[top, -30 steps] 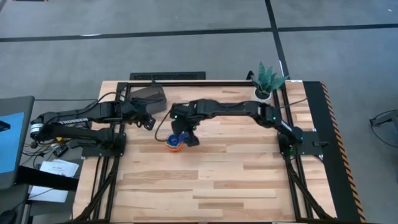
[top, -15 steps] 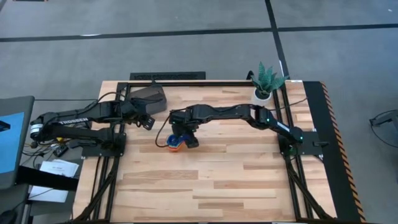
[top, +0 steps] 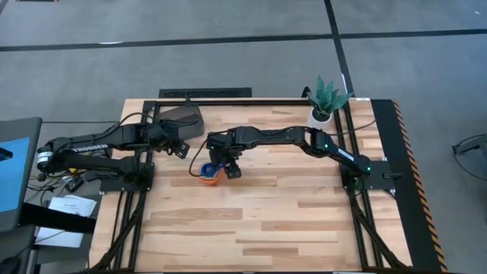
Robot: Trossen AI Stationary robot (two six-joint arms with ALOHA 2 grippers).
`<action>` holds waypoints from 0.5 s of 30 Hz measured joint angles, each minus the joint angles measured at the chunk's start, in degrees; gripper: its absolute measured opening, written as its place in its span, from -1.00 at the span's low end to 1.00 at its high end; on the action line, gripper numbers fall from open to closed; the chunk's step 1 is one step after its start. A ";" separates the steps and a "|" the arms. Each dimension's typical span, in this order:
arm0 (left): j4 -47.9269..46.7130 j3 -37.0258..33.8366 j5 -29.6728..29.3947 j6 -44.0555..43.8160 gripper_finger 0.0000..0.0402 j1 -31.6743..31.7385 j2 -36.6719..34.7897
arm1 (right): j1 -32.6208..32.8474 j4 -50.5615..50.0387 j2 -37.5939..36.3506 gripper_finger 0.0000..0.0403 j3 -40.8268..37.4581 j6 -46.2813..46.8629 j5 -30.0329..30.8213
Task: Nest measuring cups in basket
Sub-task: Put the colored stacked measuring cups into the black transparent bin
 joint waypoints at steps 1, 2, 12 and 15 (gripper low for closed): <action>0.01 0.00 0.01 0.00 -0.07 0.00 0.00 | 0.00 -0.16 0.00 0.48 -0.02 -0.17 -0.05; 0.00 0.00 0.04 0.00 -0.07 0.00 0.00 | 0.00 0.26 0.00 0.48 0.00 -0.21 -0.17; -0.02 0.00 0.50 -0.87 -0.07 0.00 0.02 | 0.07 1.62 1.58 0.47 0.07 -0.85 -0.09; -0.02 0.00 0.58 -0.90 -0.07 0.00 0.00 | 0.04 1.67 1.70 0.46 0.04 -0.89 -0.02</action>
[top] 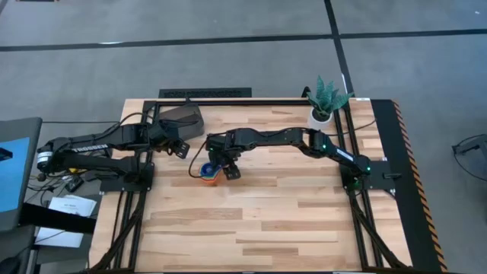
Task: Nest measuring cups in basket
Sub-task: Put the colored stacked measuring cups into the black transparent bin
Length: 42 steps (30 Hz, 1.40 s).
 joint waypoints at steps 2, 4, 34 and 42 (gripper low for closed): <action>0.00 0.00 0.08 -0.08 -0.07 0.00 0.00 | 0.02 0.18 -0.04 0.43 0.02 0.02 0.01; 0.00 0.00 0.10 -0.12 -0.07 0.00 0.00 | 0.02 -0.02 -0.02 0.38 0.01 0.02 0.01; -0.02 0.02 -2.32 -1.13 -0.08 3.94 0.00 | 0.00 0.01 -0.02 -0.31 0.00 -0.35 1.61; 0.02 0.02 -5.89 -4.18 -0.08 7.64 0.00 | 0.00 -1.15 -0.04 -0.23 2.09 -0.47 2.89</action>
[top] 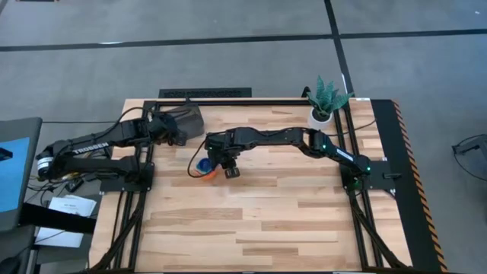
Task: Nest measuring cups in basket
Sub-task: Put the colored stacked measuring cups into the black transparent bin
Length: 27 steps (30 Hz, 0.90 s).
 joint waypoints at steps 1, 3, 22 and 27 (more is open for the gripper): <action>0.04 0.00 -0.01 -0.08 -0.08 0.44 0.00 | 0.01 -0.22 0.00 -0.22 0.56 -0.08 0.43; 0.07 0.00 -0.01 -0.12 -0.08 1.11 0.00 | -0.02 -0.27 -0.02 -0.22 1.61 -0.07 0.45; 0.15 0.02 0.67 -0.12 -0.08 2.74 0.00 | -2.05 -0.74 -0.09 -0.41 3.59 -0.29 0.22; 0.19 0.04 1.21 -0.34 -0.08 2.74 0.73 | -2.03 -0.71 -0.09 -0.49 3.59 -0.66 0.20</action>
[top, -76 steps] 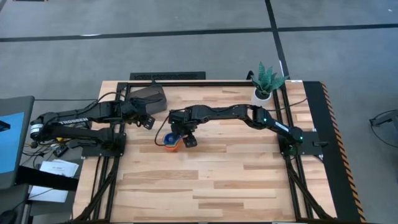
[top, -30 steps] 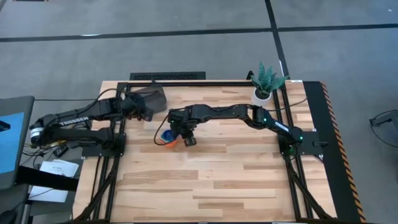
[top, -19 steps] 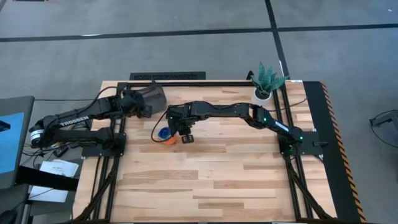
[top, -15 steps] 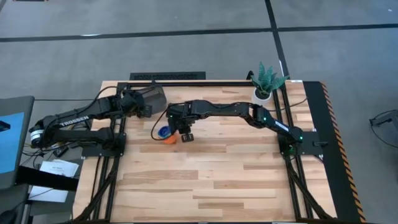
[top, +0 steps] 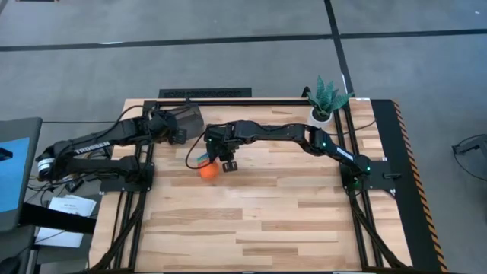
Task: Nest measuring cups in basket
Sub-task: Put the colored stacked measuring cups into the black transparent bin
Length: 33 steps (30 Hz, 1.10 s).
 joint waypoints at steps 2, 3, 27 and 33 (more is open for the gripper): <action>0.01 0.00 0.00 -0.31 -0.08 0.00 0.50 | 0.08 0.07 0.00 -0.52 0.00 -0.85 0.00; 0.17 0.00 0.03 -0.70 -0.08 0.00 0.84 | 0.13 0.16 0.00 -0.52 0.00 -1.17 -0.01; 6.77 0.00 6.04 -1.29 -0.08 -3.23 10.22 | 0.15 -0.55 0.00 -0.80 -0.04 -1.30 3.10; 6.29 0.00 6.05 -0.74 -0.08 -3.23 9.83 | 1.14 -0.49 -0.07 -0.77 -0.04 -1.26 7.23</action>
